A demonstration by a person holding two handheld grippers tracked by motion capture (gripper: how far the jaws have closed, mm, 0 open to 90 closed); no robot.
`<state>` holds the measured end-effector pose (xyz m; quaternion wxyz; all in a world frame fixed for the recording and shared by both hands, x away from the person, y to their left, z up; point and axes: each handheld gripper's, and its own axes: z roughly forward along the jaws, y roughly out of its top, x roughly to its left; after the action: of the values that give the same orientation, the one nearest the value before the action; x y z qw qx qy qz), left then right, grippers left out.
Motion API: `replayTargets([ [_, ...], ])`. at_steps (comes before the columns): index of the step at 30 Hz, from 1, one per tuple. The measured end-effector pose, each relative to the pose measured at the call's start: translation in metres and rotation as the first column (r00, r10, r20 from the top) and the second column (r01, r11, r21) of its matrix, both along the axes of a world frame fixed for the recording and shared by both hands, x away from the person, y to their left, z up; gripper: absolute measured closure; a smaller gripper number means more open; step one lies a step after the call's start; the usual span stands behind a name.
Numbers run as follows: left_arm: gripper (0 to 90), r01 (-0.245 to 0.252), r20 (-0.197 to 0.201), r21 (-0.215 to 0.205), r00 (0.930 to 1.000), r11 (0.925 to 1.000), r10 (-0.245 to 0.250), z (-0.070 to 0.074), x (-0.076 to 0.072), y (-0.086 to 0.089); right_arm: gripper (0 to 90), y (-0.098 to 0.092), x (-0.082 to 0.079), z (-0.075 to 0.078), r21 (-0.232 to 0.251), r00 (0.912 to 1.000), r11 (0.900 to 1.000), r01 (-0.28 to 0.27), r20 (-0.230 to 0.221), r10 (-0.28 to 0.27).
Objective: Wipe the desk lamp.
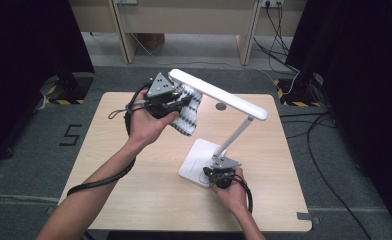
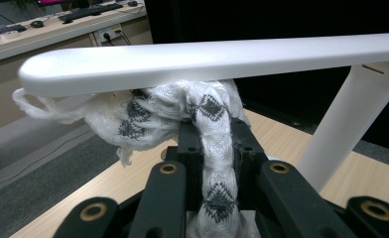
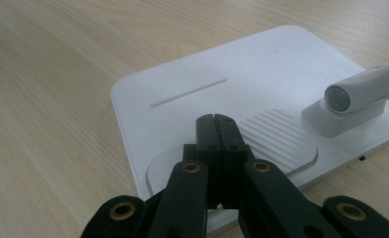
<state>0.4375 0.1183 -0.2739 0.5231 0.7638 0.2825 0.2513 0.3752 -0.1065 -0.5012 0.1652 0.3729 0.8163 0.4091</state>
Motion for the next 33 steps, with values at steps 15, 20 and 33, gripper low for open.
replayTargets([
  [15,78.3,0.036,0.002,0.005,0.9994,0.9994,-0.036,-0.001,-0.003,-0.016,90.0,0.000,0.000,0.000,0.001,1.0000,1.000,0.000,-0.001,0.000],
  [20,78.3,0.043,0.003,0.006,0.9991,0.9991,-0.043,-0.002,-0.004,-0.020,90.0,0.000,0.000,0.000,0.000,1.0000,1.000,0.001,0.000,-0.001],
  [33,78.3,0.061,0.000,0.006,0.9982,0.9981,-0.061,-0.002,-0.006,-0.030,90.0,0.000,0.001,0.000,-0.002,1.0000,1.000,0.003,0.001,-0.003],
])
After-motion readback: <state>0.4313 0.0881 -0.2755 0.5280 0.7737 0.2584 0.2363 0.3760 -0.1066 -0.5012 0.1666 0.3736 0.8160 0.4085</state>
